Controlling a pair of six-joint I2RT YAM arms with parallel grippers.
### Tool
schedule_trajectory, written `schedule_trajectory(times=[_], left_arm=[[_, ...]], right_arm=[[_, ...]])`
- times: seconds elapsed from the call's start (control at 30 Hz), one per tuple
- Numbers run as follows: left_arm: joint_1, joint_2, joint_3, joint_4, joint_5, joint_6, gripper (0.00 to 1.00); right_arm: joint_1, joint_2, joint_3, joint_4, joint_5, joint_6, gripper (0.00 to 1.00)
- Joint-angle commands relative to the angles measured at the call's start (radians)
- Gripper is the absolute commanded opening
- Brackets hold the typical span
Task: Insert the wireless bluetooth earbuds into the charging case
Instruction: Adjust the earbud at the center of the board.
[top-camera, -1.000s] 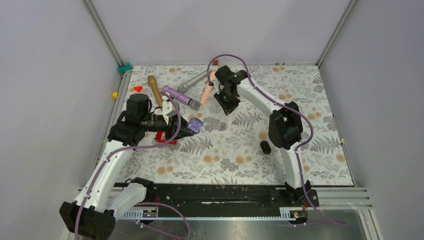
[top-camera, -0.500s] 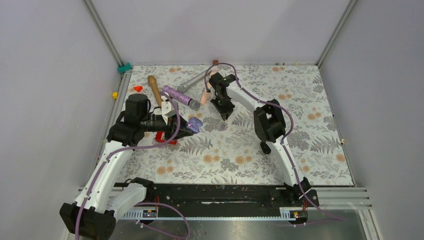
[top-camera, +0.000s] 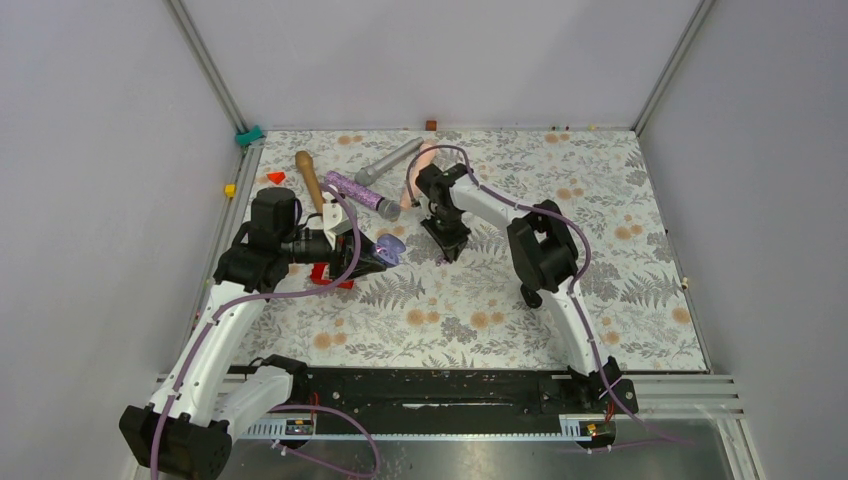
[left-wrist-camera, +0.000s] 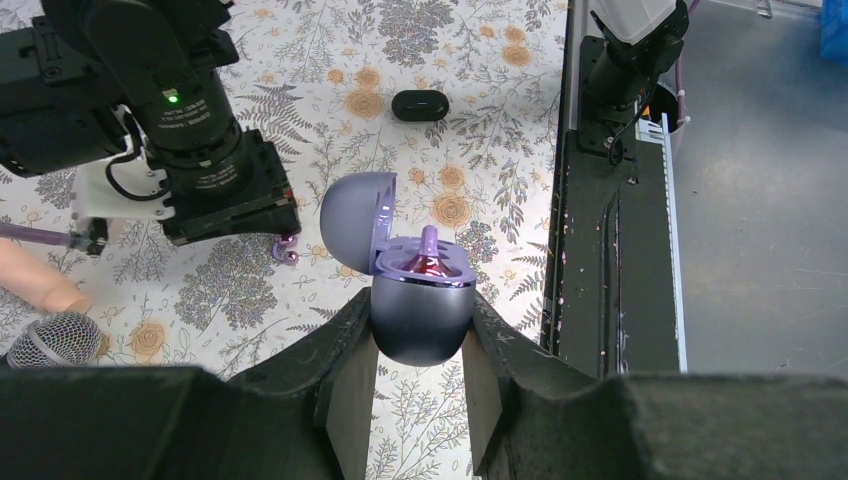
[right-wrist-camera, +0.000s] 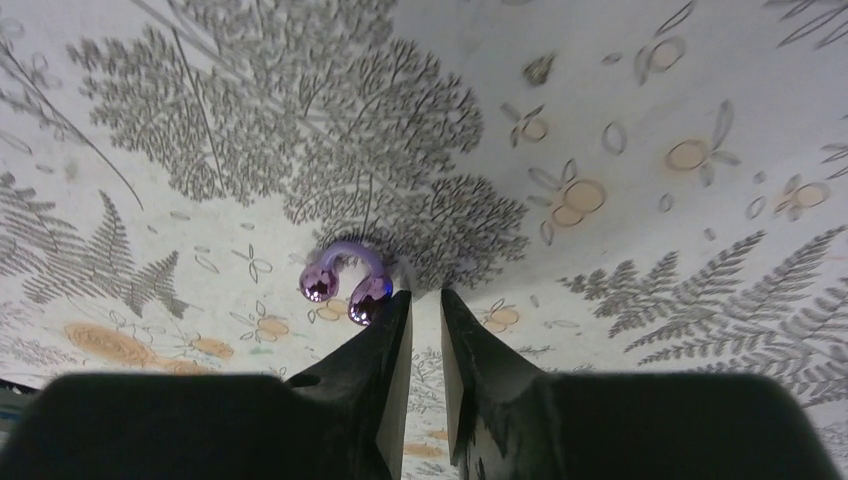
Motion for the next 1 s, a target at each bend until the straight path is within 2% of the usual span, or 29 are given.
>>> schedule_trajectory(times=[0.0,0.17,0.5,0.73,0.97], left_arm=[[0.007,-0.012,-0.004,0.042,0.053,0.018,0.19],[0.008,-0.014,-0.004,0.043,0.055,0.017,0.19],[0.008,-0.018,-0.003,0.043,0.055,0.014,0.19],[0.008,-0.017,-0.004,0.043,0.054,0.017,0.19],[0.009,-0.021,-0.004,0.043,0.055,0.015,0.19]], right_arm=[[0.035,-0.097,-0.085,0.025,-0.040,0.001,0.24],[0.052,-0.131,-0.124,0.052,-0.081,0.002,0.24],[0.083,-0.173,-0.095,0.028,-0.176,-0.031,0.23],[0.065,-0.259,-0.072,0.063,-0.074,-0.056,0.23],[0.060,-0.104,0.046,0.025,0.086,-0.004,0.22]])
